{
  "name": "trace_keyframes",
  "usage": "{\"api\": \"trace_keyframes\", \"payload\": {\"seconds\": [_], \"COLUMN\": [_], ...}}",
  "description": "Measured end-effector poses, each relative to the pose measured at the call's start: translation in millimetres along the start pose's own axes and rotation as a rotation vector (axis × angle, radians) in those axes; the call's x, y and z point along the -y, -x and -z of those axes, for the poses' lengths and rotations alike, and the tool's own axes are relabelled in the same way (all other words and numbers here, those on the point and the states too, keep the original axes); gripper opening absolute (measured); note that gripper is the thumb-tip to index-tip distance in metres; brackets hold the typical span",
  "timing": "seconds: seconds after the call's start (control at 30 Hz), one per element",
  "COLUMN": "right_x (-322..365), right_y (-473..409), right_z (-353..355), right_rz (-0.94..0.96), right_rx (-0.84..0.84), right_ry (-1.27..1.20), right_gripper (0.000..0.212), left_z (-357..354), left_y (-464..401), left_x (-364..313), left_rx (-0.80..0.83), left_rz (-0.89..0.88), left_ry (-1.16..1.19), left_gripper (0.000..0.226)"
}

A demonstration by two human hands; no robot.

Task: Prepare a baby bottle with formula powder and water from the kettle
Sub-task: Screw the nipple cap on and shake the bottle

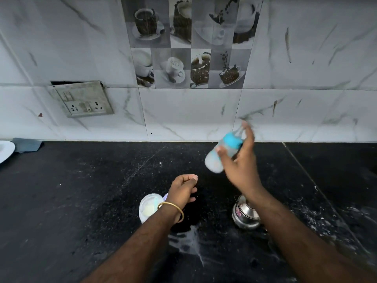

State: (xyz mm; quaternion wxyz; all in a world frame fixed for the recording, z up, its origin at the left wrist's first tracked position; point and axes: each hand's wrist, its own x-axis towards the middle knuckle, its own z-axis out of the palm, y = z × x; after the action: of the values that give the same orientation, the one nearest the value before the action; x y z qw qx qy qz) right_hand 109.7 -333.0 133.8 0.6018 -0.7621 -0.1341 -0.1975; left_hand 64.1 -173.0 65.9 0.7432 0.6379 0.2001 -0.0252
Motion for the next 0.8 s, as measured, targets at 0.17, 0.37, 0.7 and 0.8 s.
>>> {"api": "trace_keyframes", "payload": {"seconds": [0.17, 0.37, 0.7, 0.8], "right_x": [-25.3, -3.0, -0.7, 5.6], "right_y": [26.7, -5.4, -3.0, -10.8], "right_z": [-8.8, 4.9, 0.2, -5.7], "right_rz": [-0.062, -0.128, -0.06, 0.037], "right_rx": [0.386, 0.043, 0.08, -0.212], "right_ry": [0.403, -0.083, -0.096, -0.141], "right_gripper": [0.09, 0.086, 0.081, 0.083], "left_z": [-1.2, -1.7, -5.6, -6.2], "left_y": [0.6, -4.5, -10.5, -11.9], "left_x": [0.1, -3.6, -4.7, -4.5], "left_rx": [-0.012, -0.01, -0.031, -0.035], "left_rz": [0.004, 0.024, 0.027, 0.031], "left_ry": [0.022, 0.055, 0.073, 0.082], "left_gripper": [0.005, 0.007, 0.012, 0.014]}}
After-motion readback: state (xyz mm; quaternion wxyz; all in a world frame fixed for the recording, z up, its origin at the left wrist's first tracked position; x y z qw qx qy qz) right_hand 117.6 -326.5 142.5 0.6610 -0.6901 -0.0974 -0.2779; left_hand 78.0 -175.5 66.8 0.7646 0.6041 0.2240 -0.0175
